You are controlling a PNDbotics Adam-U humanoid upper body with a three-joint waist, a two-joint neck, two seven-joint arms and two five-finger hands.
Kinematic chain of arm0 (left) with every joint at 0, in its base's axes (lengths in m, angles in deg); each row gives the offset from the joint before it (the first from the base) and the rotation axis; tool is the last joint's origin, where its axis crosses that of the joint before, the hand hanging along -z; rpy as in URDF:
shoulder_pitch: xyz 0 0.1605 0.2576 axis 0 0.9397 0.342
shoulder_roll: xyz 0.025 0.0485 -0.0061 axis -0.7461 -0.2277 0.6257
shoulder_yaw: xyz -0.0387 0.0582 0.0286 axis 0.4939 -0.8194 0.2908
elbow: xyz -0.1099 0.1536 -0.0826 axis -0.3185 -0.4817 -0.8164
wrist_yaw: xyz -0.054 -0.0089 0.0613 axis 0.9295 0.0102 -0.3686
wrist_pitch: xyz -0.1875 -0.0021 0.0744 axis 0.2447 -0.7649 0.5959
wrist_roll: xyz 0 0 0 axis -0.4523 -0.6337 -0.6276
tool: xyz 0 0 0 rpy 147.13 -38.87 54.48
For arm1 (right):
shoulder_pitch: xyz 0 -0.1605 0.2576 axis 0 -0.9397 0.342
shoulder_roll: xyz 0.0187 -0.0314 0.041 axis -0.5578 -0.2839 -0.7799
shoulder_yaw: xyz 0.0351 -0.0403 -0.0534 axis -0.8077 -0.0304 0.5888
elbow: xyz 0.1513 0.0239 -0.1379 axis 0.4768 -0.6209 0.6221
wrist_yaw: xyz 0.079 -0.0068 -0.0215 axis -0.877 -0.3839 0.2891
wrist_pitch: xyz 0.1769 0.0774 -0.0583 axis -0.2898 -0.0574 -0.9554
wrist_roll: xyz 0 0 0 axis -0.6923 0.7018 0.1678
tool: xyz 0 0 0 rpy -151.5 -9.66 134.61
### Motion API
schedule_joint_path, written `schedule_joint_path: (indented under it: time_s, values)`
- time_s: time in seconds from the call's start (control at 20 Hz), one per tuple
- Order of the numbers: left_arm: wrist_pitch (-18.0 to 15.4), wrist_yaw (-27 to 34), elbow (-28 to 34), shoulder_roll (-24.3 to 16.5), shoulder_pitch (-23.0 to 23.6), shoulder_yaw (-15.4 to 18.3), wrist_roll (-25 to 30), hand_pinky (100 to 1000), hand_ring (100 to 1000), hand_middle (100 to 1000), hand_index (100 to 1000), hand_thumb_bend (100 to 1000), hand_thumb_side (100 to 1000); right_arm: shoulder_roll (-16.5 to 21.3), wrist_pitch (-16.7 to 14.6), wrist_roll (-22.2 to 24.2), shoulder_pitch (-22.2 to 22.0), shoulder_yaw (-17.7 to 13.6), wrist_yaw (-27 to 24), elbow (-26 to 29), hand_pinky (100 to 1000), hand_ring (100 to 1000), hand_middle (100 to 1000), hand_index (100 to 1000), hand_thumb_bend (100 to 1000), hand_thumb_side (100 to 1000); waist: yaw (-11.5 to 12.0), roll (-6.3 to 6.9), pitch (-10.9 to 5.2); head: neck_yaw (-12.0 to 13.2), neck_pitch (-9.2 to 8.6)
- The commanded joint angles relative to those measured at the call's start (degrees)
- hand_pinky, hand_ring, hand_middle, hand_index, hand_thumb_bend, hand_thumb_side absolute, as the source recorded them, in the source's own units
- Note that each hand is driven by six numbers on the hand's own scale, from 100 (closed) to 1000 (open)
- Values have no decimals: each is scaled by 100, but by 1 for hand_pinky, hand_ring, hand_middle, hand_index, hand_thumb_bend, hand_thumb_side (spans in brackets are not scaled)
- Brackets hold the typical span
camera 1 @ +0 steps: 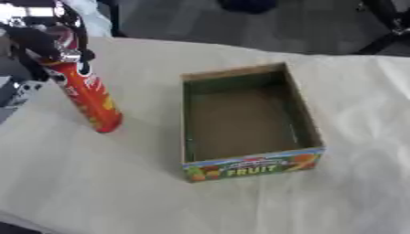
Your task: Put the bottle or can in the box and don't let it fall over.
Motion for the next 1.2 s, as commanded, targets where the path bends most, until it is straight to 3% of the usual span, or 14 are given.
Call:
schedule_joint_path:
  time_s: [0.05,0.35,0.7,0.95,1.2]
  values:
    - [-673,-47,41,-195,-72,50,711,388,651,643,594,263,366,146,-13,-26,23,-38,9,101,383,690,862,937,100,670,-6,9,-105,11,20]
    - [-588,-102,79,-202,-75,84,711,444,732,664,601,229,230,143,-26,-23,30,-36,7,101,383,689,861,936,100,667,-42,10,-91,17,11]
    - [-482,-49,163,-199,-92,130,711,448,738,654,594,260,196,140,-38,-28,40,-38,-1,101,382,688,860,935,100,667,-68,9,-77,9,-9]
    - [-365,12,275,-193,-115,167,711,441,731,633,557,359,156,135,-45,-38,40,-39,-9,101,383,688,860,936,100,669,-81,8,-67,4,3]
    - [-343,60,328,-178,-140,160,711,432,719,622,547,385,145,139,-56,-45,46,-45,-12,101,383,688,861,936,100,667,-77,17,-72,2,20]
